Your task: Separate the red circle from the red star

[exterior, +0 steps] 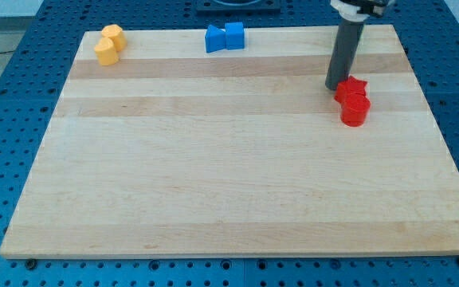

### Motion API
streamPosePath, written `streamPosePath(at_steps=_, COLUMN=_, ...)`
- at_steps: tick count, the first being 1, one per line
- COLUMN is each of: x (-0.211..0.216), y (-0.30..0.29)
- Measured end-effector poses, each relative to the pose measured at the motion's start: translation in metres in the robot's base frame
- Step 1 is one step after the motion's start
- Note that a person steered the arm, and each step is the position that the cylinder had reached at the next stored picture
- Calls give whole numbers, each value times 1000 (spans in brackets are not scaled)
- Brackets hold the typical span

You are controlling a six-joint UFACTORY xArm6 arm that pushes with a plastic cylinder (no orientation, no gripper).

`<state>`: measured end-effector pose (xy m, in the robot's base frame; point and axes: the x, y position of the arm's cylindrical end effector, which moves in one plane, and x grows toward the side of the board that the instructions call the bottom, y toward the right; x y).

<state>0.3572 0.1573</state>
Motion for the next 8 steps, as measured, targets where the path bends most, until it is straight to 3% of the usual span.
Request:
streamPosePath(at_steps=1, x=14, y=0)
streamPosePath(at_steps=2, x=-5, y=6)
streamPosePath(at_steps=3, x=-15, y=55)
streamPosePath(at_steps=4, x=7, y=79)
streamPosePath(at_steps=5, x=37, y=71)
streamPosePath(at_steps=6, x=40, y=36)
streamPosePath(at_steps=8, x=56, y=18)
